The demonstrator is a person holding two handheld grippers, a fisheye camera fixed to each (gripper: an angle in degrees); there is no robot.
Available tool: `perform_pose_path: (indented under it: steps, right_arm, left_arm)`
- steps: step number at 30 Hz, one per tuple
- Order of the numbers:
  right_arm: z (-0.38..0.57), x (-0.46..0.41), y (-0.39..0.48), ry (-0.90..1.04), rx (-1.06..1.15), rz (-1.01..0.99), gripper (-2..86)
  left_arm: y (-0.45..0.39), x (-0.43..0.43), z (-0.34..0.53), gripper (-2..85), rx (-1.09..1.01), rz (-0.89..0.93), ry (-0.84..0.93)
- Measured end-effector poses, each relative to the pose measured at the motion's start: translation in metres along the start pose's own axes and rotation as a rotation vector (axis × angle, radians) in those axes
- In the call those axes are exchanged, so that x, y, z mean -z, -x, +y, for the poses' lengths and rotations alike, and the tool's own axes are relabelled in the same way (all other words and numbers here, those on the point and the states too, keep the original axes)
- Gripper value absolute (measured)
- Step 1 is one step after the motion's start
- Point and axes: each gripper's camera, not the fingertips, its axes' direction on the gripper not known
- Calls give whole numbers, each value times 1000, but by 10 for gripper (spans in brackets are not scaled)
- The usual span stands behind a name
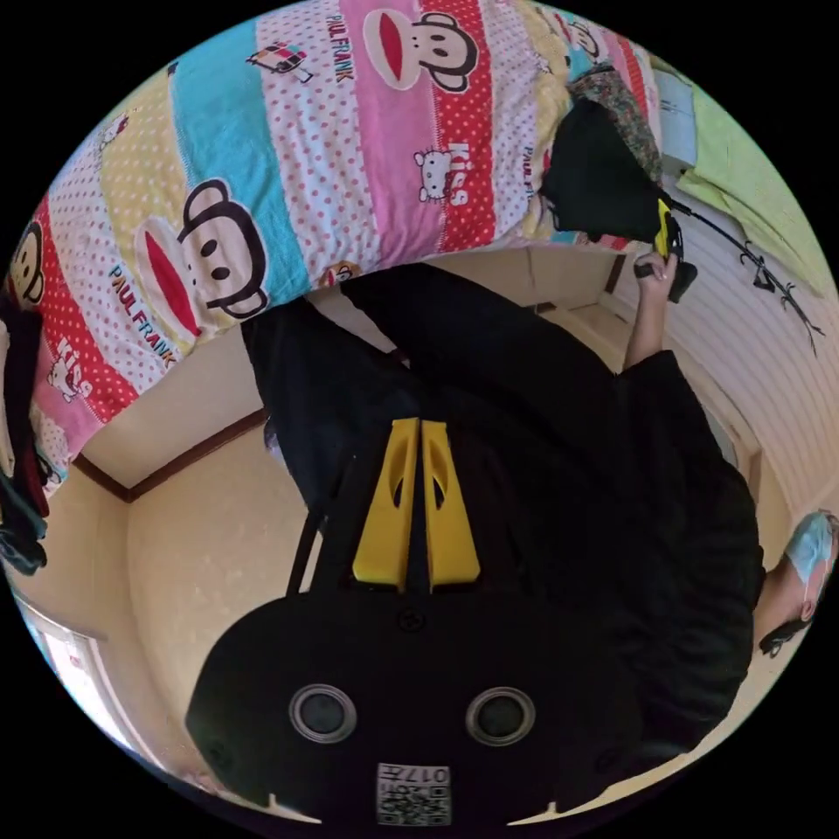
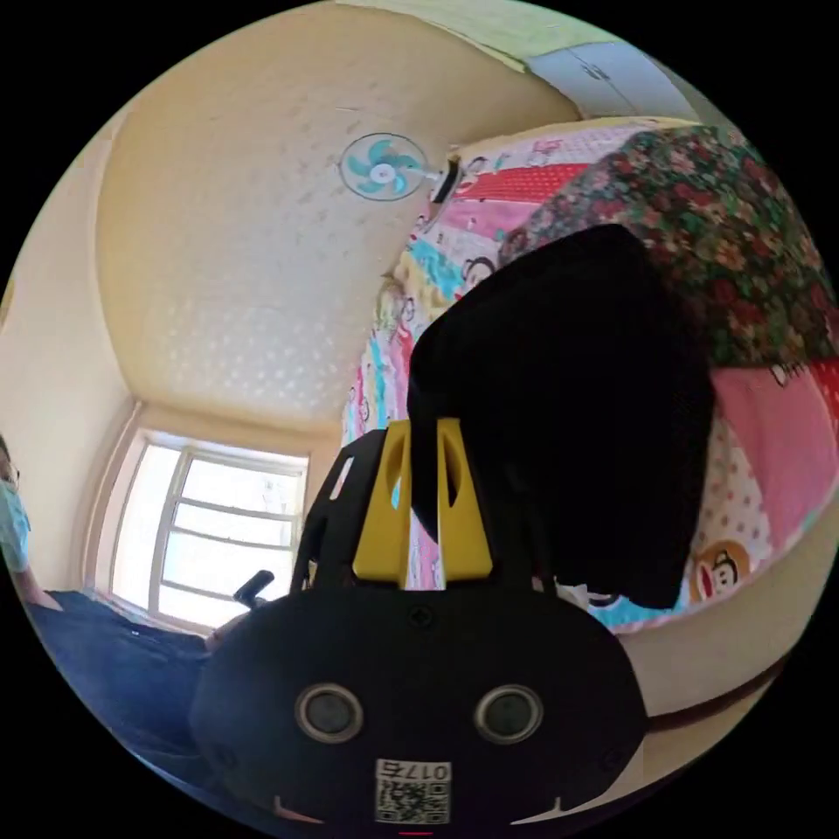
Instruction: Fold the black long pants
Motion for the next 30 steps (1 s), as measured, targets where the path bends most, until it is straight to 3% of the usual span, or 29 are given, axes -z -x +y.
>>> perform_pose_path:
  steps: [3,5,6,8,11,15,19,23,30]
  right_arm:
    - [-24,-86,89,193,256,-187,27]
    - [-12,-169,140,441,365,-413,14]
    - [-4,-193,150,530,381,-440,10]
    - [55,-272,184,887,481,-477,11]
    - [128,-302,194,1147,548,-444,25]
    - [135,-258,140,1051,446,-116,69]
    - [82,-158,36,706,109,209,102]
    - [51,-88,-39,429,-286,218,136]
    - [26,-94,-62,258,-240,321,142]
  left_arm:
    - [-18,28,1,-1,-134,72,-194]
    - [-27,41,4,13,-218,122,-295]
    - [-30,46,5,29,-269,162,-349]
    - [-28,49,6,45,-313,202,-399]
    - [-11,44,7,57,-293,199,-422]
    - [28,25,15,63,-190,188,-458]
    - [62,3,11,65,-125,299,-492]
    - [78,-14,-5,65,-130,433,-515]
    - [70,-20,-45,66,-154,319,-441]
